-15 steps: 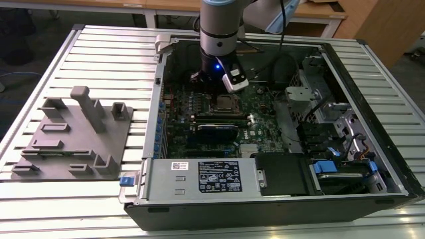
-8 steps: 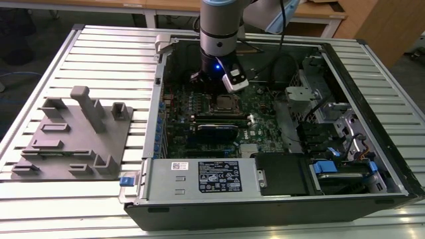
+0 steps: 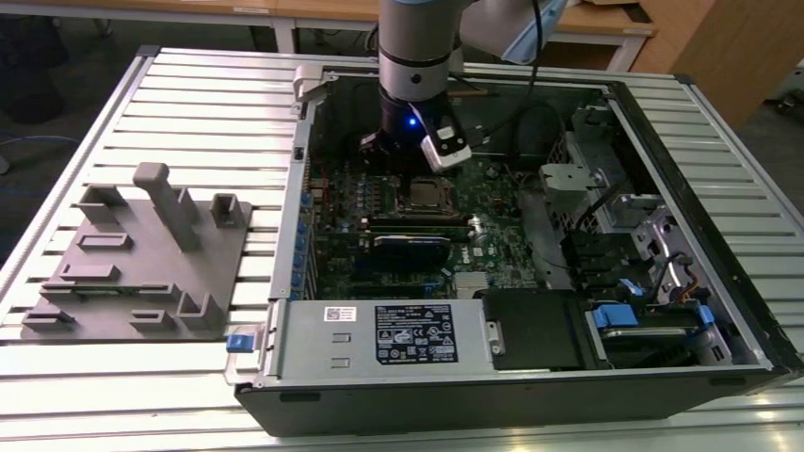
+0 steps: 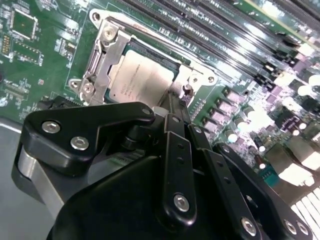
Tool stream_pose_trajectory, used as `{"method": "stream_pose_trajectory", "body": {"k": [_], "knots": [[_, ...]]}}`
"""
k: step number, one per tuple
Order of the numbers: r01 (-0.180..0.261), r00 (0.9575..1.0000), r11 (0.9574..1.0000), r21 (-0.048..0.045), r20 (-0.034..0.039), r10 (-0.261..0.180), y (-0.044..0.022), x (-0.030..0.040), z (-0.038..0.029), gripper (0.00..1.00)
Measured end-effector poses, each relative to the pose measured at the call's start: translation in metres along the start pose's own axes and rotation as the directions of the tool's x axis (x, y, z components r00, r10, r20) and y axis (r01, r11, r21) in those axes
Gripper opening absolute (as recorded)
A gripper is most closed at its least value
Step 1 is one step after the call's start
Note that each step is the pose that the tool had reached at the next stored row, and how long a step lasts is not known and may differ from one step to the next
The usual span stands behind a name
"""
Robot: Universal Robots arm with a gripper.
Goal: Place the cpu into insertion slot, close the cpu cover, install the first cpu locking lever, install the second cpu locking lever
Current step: 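Close the cpu cover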
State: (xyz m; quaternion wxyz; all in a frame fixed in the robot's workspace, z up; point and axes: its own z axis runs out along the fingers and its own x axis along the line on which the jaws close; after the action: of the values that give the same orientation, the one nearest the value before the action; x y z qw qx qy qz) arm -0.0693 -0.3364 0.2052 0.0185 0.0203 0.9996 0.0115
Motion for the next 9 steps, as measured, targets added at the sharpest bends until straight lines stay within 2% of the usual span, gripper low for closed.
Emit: {"method": "stream_pose_trajectory", "body": {"k": [4,9], "knots": [[0.0,1.0,1.0,0.0001,-0.0001,0.0,0.0002,-0.0004,-0.0109,0.11],[0.0,1.0,1.0,0.0001,-0.0001,0.0,0.0004,-0.0031,-0.0115,0.11]]}}
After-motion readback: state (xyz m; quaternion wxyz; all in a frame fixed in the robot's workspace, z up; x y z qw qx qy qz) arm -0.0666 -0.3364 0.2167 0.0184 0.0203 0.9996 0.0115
